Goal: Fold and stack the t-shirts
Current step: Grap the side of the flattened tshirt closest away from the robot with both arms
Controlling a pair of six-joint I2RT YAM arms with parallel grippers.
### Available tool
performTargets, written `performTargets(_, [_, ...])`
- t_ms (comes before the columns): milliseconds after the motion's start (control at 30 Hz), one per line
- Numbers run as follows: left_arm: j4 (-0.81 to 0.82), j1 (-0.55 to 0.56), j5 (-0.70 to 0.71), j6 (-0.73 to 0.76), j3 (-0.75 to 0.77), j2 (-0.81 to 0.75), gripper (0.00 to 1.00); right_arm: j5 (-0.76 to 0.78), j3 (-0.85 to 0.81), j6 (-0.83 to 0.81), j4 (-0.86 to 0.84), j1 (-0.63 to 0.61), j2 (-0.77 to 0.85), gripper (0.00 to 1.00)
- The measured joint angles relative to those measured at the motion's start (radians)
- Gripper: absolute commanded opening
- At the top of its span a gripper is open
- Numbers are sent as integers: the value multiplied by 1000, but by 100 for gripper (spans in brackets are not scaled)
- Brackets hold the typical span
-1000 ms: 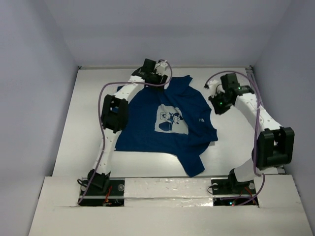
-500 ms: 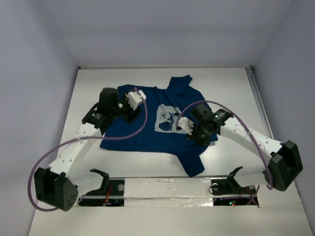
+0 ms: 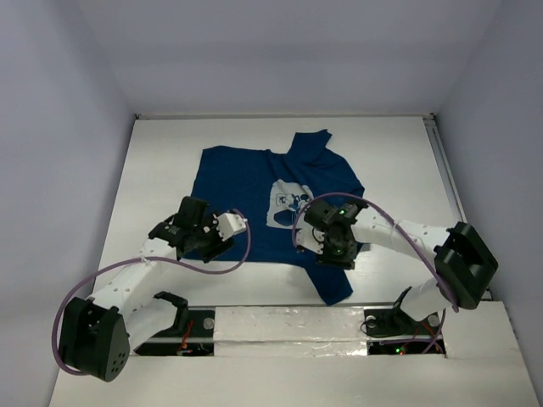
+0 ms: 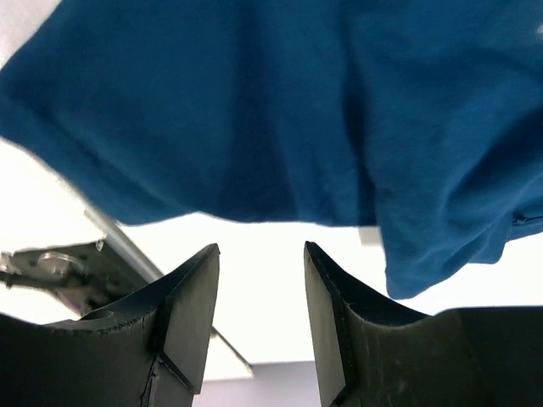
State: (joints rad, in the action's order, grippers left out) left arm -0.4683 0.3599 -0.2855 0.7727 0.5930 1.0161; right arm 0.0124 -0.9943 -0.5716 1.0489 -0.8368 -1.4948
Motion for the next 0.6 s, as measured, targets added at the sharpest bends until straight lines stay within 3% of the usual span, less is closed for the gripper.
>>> performTargets(300, [0, 0, 91, 50, -90, -38, 53, 18, -23, 12, 121, -153, 2, 51])
performTargets(600, [128, -1, 230, 49, -148, -37, 53, -33, -31, 45, 157, -326, -64, 51])
